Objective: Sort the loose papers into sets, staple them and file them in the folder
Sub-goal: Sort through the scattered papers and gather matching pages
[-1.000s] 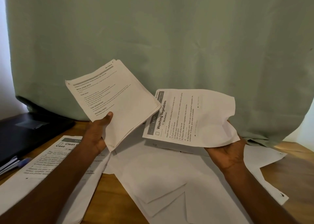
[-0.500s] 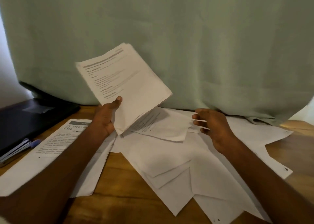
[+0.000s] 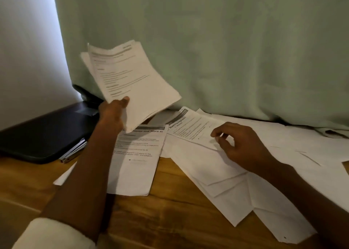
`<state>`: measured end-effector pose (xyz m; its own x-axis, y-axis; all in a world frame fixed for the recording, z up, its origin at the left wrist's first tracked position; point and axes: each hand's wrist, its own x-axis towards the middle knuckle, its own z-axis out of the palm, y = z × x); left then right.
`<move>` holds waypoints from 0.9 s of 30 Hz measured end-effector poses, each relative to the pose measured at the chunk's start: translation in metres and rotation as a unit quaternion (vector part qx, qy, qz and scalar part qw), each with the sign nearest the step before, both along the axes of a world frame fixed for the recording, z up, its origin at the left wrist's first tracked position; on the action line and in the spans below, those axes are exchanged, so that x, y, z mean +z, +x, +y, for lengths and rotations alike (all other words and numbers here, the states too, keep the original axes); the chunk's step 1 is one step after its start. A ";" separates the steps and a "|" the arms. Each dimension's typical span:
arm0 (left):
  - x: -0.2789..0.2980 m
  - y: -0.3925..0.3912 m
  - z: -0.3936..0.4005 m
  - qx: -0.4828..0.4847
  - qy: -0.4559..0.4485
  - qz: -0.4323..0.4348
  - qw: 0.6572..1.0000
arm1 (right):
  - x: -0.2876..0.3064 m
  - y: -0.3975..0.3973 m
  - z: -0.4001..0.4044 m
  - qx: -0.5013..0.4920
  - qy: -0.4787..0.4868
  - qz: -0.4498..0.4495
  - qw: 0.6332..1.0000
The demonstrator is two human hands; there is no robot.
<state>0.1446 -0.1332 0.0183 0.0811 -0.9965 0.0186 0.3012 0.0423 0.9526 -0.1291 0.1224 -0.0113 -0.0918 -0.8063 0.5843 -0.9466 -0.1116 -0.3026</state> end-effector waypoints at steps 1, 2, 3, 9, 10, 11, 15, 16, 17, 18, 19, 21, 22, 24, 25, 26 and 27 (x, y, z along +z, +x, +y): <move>-0.005 0.006 -0.003 0.014 0.008 0.010 1.000 | 0.001 0.009 -0.001 0.016 0.009 0.000 1.000; -0.009 0.010 -0.004 0.024 0.013 0.020 0.999 | 0.002 0.019 -0.003 0.030 0.026 -0.002 0.999; -0.010 0.012 -0.005 0.033 0.014 0.022 0.999 | 0.003 0.030 -0.005 0.043 0.051 -0.001 0.998; -0.010 0.009 0.001 0.038 0.021 0.071 0.997 | -0.007 0.110 -0.031 0.039 0.200 0.042 0.978; -0.008 0.009 0.001 0.033 0.022 0.069 0.997 | -0.010 0.123 -0.038 0.007 0.203 0.034 0.979; -0.007 0.008 0.001 0.031 0.021 0.069 0.997 | -0.013 0.135 -0.046 -0.032 0.202 0.026 0.978; -0.004 0.006 0.003 0.024 0.015 0.091 0.995 | -0.017 0.164 -0.081 -0.117 0.231 -0.022 0.966; -0.003 0.005 0.003 0.020 0.016 0.096 0.995 | -0.017 0.167 -0.087 -0.116 0.242 -0.022 0.963; -0.003 0.004 0.004 0.015 0.017 0.099 0.995 | -0.018 0.170 -0.093 -0.115 0.247 -0.020 0.962; -0.003 0.003 0.004 0.011 0.015 0.102 0.995 | -0.017 0.171 -0.098 -0.116 0.248 -0.024 0.961; -0.002 0.002 0.005 0.010 0.014 0.108 0.994 | -0.016 0.170 -0.102 -0.120 0.248 -0.036 0.961; 0.000 0.001 0.006 0.010 0.008 0.125 0.992 | -0.012 0.161 -0.108 -0.130 0.250 -0.077 0.956; 0.000 0.001 0.006 0.010 0.005 0.131 0.991 | -0.009 0.154 -0.110 -0.132 0.250 -0.102 0.954; 0.001 -0.001 0.007 0.007 0.002 0.135 0.991 | -0.001 0.135 -0.108 -0.136 0.233 -0.166 0.948; 0.002 -0.003 0.008 0.005 0.002 0.134 0.991 | 0.004 0.125 -0.106 -0.140 0.214 -0.203 0.945; 0.003 -0.004 0.009 0.002 0.001 0.134 0.991 | 0.009 0.114 -0.103 -0.141 0.189 -0.239 0.942; 0.003 -0.004 0.010 0.001 -0.002 0.137 0.991 | 0.015 0.103 -0.099 -0.142 0.166 -0.266 0.939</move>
<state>0.1402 -0.1233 0.0214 0.0854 -0.9963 -0.0011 0.5488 0.0462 0.8347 -0.0265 0.0234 0.0042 -0.5379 -0.8351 0.1154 -0.6292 0.3066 -0.7143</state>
